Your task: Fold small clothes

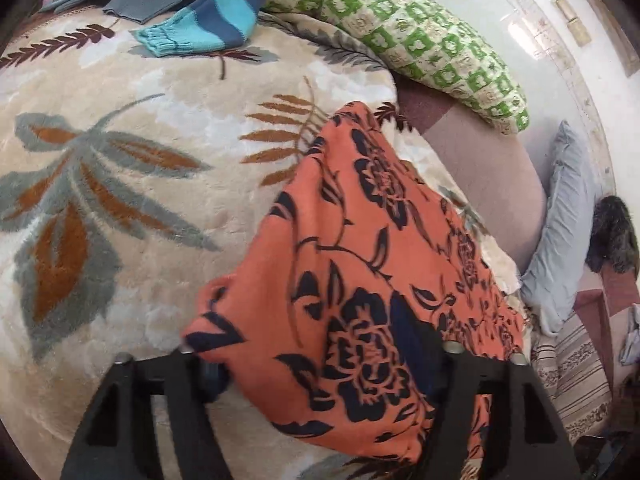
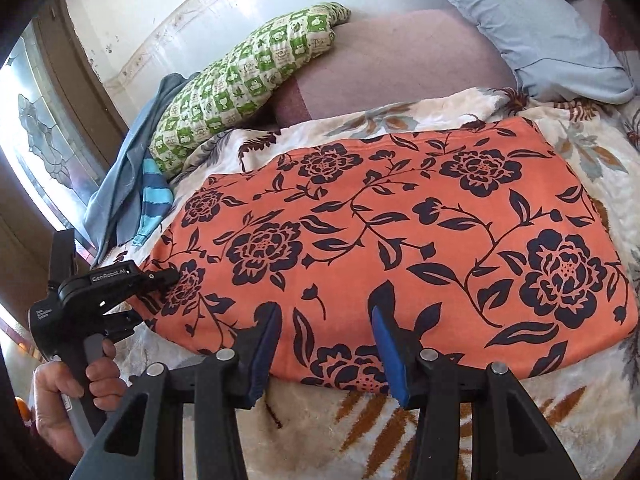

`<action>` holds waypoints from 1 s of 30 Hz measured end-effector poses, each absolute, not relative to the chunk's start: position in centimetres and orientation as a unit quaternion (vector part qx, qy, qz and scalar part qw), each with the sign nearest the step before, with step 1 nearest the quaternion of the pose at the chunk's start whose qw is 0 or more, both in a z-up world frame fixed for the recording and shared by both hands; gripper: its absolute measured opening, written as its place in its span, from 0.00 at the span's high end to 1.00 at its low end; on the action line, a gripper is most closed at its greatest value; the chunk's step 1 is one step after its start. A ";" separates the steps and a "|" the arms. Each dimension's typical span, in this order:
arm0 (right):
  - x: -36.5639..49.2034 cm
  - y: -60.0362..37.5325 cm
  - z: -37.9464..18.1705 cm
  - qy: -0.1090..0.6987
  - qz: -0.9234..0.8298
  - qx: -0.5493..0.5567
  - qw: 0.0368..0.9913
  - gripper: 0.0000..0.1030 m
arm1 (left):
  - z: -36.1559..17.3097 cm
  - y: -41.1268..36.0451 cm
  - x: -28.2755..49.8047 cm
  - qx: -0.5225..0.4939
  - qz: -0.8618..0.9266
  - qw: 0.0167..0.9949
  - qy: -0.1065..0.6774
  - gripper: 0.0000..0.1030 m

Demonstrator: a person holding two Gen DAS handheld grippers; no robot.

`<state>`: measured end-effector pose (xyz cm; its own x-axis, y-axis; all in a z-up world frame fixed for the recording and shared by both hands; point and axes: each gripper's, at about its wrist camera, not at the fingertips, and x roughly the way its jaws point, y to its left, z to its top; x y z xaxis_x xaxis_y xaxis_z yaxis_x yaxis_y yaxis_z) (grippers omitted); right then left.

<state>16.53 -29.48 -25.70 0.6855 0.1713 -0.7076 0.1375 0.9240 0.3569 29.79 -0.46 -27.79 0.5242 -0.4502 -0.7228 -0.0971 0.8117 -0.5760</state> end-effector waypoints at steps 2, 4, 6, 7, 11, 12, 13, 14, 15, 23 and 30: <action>16.7 -29.8 -26.1 0.401 0.004 0.198 0.894 0.52 | -27.5 -1.8 29.8 -0.244 -0.110 0.838 0.476 0.11; 16.6 -30.1 -26.2 0.398 0.004 0.200 0.895 0.52 | -27.4 -3.0 29.7 -0.201 -0.100 0.851 0.475 0.13; 16.5 -30.2 -26.4 0.395 0.003 0.199 0.897 0.52 | -27.3 -3.0 29.6 -0.184 -0.073 0.858 0.474 0.41; 16.6 -30.3 -26.5 0.395 0.001 0.198 0.897 0.52 | -27.4 -2.6 29.7 -0.185 -0.063 0.858 0.476 0.66; 16.5 -30.9 -27.1 0.393 -0.005 0.215 0.894 0.52 | -27.4 -1.4 29.9 -0.229 -0.070 0.847 0.474 0.76; 16.4 -31.0 -27.2 0.393 -0.006 0.221 0.892 0.52 | -27.1 -1.7 29.7 -0.221 -0.071 0.852 0.470 0.77; 16.4 -31.1 -27.2 0.394 -0.004 0.228 0.890 0.52 | -26.6 -1.9 29.5 -0.217 -0.075 0.856 0.464 0.77; 16.4 -31.3 -27.2 0.395 -0.003 0.240 0.887 0.53 | -26.0 -2.0 29.4 -0.217 -0.085 0.860 0.454 0.78; 16.5 -31.3 -27.1 0.397 -0.002 0.250 0.883 0.54 | -25.3 -2.2 29.4 -0.220 -0.098 0.864 0.443 0.78; 20.8 -30.0 -26.5 0.402 0.019 0.325 0.856 0.70 | -23.2 -2.4 29.7 -0.244 -0.156 0.866 0.406 0.78; 21.3 -33.8 -34.3 0.382 0.068 0.538 0.748 1.00 | -26.5 -2.0 31.3 -0.253 -0.097 0.838 0.474 0.61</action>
<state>21.28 -33.84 -34.34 0.6994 0.5132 -0.4975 0.3084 0.4113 0.8577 31.27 -2.04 -26.49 0.5314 -0.4029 -0.7452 -0.0763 0.8533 -0.5158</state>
